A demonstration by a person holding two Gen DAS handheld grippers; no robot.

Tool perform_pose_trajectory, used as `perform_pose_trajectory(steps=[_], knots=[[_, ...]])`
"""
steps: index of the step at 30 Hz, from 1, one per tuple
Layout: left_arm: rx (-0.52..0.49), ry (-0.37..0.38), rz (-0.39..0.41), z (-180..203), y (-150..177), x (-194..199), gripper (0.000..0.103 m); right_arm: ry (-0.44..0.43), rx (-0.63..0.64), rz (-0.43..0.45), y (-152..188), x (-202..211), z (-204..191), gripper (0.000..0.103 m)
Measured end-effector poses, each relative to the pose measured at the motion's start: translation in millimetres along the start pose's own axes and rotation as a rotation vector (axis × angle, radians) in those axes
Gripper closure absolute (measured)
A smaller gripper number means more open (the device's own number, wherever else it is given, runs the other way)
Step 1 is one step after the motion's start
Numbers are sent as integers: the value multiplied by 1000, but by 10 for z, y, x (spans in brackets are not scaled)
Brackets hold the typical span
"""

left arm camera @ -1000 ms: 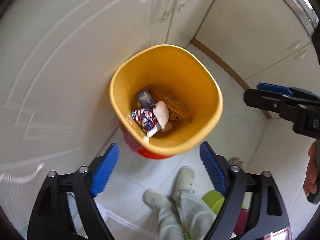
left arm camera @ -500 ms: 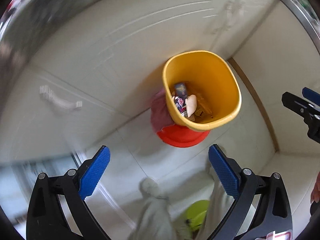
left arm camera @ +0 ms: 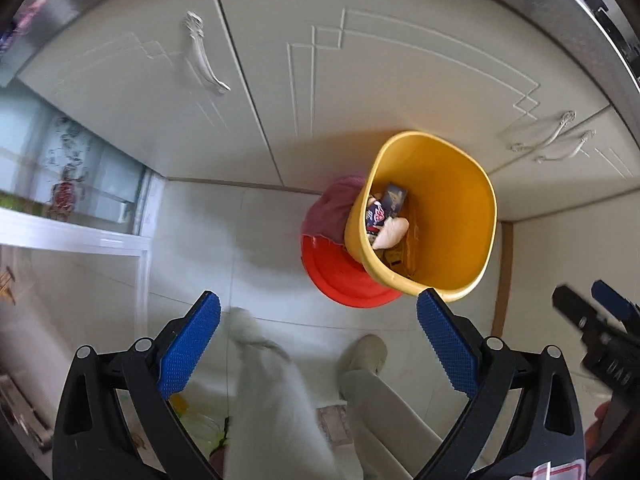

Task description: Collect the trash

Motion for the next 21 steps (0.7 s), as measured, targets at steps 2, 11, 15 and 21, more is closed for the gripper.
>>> perform_pose_trajectory(steps=[2, 11, 15, 21], knots=[[-3, -15, 21, 52, -1, 63, 5, 16, 19, 25, 17, 54, 33, 12], [5, 30, 195, 277, -148, 440, 5, 73, 57, 89, -57, 365, 163, 12], [-59, -25, 176, 366, -193, 457, 6, 72, 66, 125, -42, 464, 137, 12], [-101, -34, 201, 397, -212, 582, 6, 60, 78, 153, -58, 553, 90, 12]])
Point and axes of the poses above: each gripper's, at about its wrist camera, not at the fingertips, and x roughly against the way its jaws point, z to its right, y to its underside, the point moved 8 cm from there along -x, roughly the way its jaws point, and after that the axes turned 8 degrees about y, right-handed, at the moved point
